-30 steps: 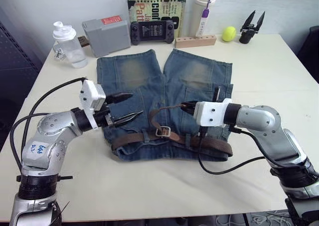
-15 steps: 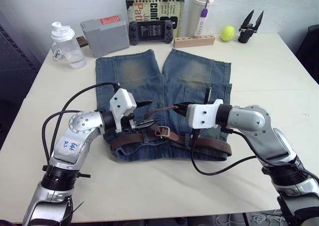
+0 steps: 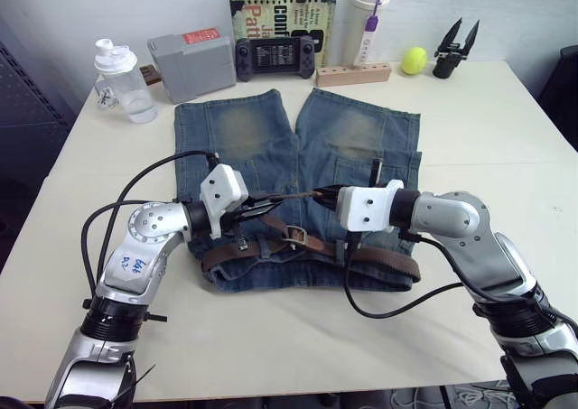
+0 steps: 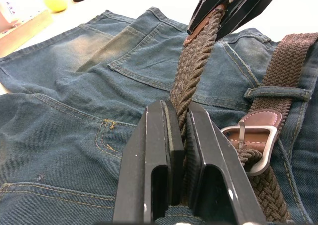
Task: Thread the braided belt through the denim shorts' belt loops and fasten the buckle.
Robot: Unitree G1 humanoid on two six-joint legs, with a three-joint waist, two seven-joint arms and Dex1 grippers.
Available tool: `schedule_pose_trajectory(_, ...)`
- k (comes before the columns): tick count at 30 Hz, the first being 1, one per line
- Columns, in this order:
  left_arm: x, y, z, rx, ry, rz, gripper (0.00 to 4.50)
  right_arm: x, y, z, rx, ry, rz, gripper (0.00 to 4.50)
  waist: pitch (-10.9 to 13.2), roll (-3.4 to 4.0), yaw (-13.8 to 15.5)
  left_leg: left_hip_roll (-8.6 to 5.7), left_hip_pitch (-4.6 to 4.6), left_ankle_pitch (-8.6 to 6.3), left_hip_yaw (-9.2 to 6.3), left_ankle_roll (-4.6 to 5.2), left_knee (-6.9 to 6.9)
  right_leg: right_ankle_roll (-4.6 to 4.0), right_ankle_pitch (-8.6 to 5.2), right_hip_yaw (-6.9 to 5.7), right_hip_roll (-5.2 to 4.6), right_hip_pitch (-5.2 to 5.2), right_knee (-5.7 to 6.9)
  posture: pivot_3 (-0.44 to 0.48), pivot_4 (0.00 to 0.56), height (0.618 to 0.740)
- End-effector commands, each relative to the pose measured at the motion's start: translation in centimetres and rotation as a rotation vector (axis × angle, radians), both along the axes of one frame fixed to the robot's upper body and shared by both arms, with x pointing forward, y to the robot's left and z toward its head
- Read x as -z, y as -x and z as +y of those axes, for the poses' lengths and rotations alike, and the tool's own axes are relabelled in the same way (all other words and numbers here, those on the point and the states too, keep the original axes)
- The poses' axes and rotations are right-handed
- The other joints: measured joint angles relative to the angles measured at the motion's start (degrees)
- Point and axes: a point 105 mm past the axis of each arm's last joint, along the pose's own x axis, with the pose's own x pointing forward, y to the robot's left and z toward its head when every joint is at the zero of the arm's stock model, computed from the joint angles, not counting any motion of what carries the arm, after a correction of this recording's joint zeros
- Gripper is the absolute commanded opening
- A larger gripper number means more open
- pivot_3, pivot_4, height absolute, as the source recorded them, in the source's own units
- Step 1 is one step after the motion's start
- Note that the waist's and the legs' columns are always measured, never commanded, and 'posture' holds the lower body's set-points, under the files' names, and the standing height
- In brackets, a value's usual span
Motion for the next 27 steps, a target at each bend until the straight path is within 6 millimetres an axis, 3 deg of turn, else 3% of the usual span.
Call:
schedule_pose_trajectory(1, -0.9, 0.0, 0.2, -0.026, 0.037, -0.043, 0.00, -2.4, 0.3, -0.2, 0.019, -0.149, 0.027, 1.77, 0.00, 0.00, 0.00, 0.00, 0.00, 0.00, 0.00, 0.00, 0.00, 0.00, 0.00, 0.00, 0.00, 0.00, 0.01, 0.000, 0.150, 0.726)
schedule_pose_trajectory(4, -1.1, 0.0, 0.0, -0.031, 0.064, -0.045, 0.00, -3.2, -0.3, -1.3, 0.104, -0.281, 0.099, 3.21, 0.00, 0.00, 0.07, 0.00, -0.01, 0.00, -0.02, 0.00, 0.01, 0.00, 0.00, -0.01, 0.00, 0.00, 0.02, 0.000, 0.150, 0.726)
schedule_pose_trajectory(6, -1.3, 0.0, -0.1, -0.031, 0.092, -0.042, 0.00, -2.7, -0.4, -1.9, 0.146, -0.315, 0.182, 4.29, 0.00, 0.00, 0.12, 0.00, -0.01, 0.00, -0.02, 0.00, 0.02, 0.00, 0.00, -0.01, -0.01, 0.00, 0.02, 0.000, 0.150, 0.726)
schedule_pose_trajectory(10, -1.8, 0.6, -0.7, -0.009, 0.192, -0.022, 0.00, -0.4, -0.6, -2.8, 0.239, -0.399, 0.392, 4.41, 0.00, -0.01, 0.10, 0.00, -0.01, 0.00, -0.03, 0.00, 0.01, 0.00, 0.00, -0.02, 0.00, 0.01, 0.01, 0.000, 0.150, 0.726)
schedule_pose_trajectory(11, -2.0, 0.8, -0.8, 0.000, 0.208, -0.021, 0.00, -0.1, -0.9, -3.0, 0.270, -0.423, 0.413, 3.80, 0.00, -0.01, 0.06, 0.00, -0.01, 0.00, -0.02, 0.00, 0.02, 0.00, 0.00, -0.01, 0.00, 0.00, 0.02, 0.000, 0.150, 0.726)
schedule_pose_trajectory(13, -2.2, 1.2, -0.9, 0.017, 0.236, -0.019, 0.00, 0.8, -0.7, -2.5, 0.277, -0.444, 0.469, 3.10, 0.00, 0.00, 0.04, 0.00, -0.01, 0.00, -0.02, 0.00, 0.01, 0.00, 0.00, -0.01, 0.00, 0.00, 0.04, 0.000, 0.150, 0.726)
schedule_pose_trajectory(15, -2.2, 1.5, -1.0, 0.028, 0.247, -0.020, 0.00, 1.3, 0.2, -0.8, 0.223, -0.488, 0.574, 2.63, -0.01, 0.00, 0.00, 0.00, 0.00, 0.00, -0.01, 0.00, 0.01, 0.00, 0.00, 0.01, 0.00, -0.02, 0.05, 0.000, 0.150, 0.726)
schedule_pose_trajectory(19, -2.1, 1.9, -1.2, 0.041, 0.253, -0.016, 0.00, 2.2, 2.0, 2.1, 0.141, -0.498, 0.721, 0.86, -0.01, 0.00, -0.22, 0.01, 0.00, 0.00, -0.02, 0.00, -0.03, -0.01, 0.00, 0.00, 0.01, -0.04, 0.04, 0.000, 0.150, 0.726)
schedule_pose_trajectory(21, -2.0, 2.1, -1.3, 0.045, 0.253, -0.015, 0.00, 3.5, 3.1, 3.1, 0.122, -0.457, 0.796, 0.86, -0.01, 0.00, -0.28, 0.00, 0.00, 0.00, -0.02, 0.00, -0.03, 0.00, 0.00, 0.02, 0.00, -0.03, 0.03, 0.000, 0.150, 0.726)
schedule_pose_trajectory(27, -2.4, 2.3, -1.6, 0.049, 0.264, -0.026, 0.00, 8.0, 3.1, 3.3, 0.243, -0.327, 0.873, 0.86, -0.01, -0.01, -0.01, -0.03, 0.00, 0.00, -0.02, 0.00, 0.01, 0.00, 0.00, 0.02, -0.02, -0.01, 0.03, 0.000, 0.150, 0.726)
